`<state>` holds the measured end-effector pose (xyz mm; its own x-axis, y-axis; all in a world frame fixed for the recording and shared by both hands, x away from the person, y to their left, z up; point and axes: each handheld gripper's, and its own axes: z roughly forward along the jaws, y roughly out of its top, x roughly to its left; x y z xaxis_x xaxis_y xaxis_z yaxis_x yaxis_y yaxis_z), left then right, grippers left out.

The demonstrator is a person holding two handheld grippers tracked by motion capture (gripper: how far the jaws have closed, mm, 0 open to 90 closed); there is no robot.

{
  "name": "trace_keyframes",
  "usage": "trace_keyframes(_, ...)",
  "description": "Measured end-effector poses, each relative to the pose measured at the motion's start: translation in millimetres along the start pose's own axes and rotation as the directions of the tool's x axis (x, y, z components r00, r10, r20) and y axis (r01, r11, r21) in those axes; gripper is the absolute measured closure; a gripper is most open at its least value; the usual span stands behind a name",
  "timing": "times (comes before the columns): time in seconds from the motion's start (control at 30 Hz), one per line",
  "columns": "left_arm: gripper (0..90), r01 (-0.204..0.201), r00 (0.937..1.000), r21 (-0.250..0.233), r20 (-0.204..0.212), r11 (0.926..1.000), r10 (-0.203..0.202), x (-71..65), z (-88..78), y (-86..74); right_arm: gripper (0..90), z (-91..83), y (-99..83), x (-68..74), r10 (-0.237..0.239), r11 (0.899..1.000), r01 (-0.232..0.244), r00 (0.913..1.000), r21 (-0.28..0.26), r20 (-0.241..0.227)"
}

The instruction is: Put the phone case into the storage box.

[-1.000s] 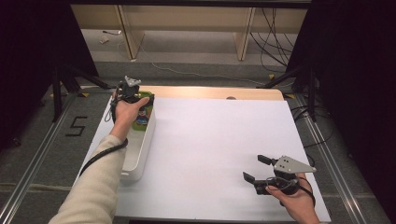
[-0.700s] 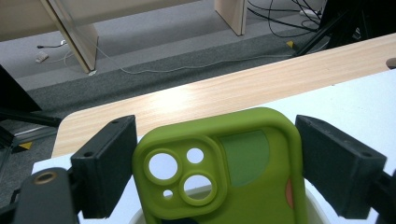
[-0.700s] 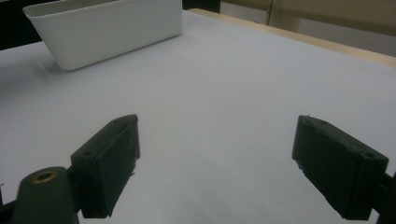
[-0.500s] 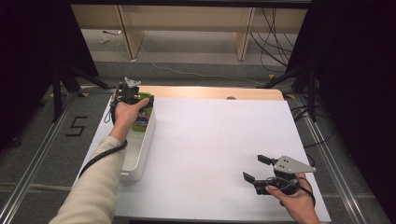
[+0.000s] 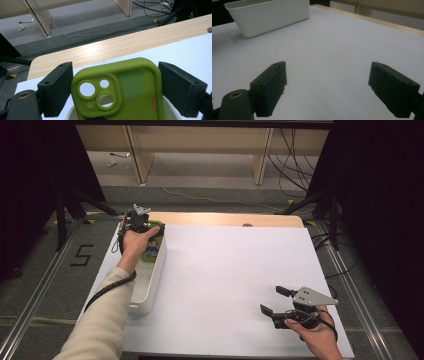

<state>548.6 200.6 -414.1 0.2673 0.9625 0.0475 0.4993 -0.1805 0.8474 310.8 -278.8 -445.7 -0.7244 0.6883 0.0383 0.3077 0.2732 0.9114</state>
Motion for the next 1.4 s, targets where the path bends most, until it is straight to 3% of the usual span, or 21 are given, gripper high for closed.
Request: trace_keyframes(1.4, 10.7, 0.023, 0.9995, -0.003, 0.02, 0.9997, -0.023, 0.7, 1.2, -5.5, 15.9, 0.0, 0.0, 0.1, -0.001, 1.0, 0.001, 1.0, 0.003, 0.003)
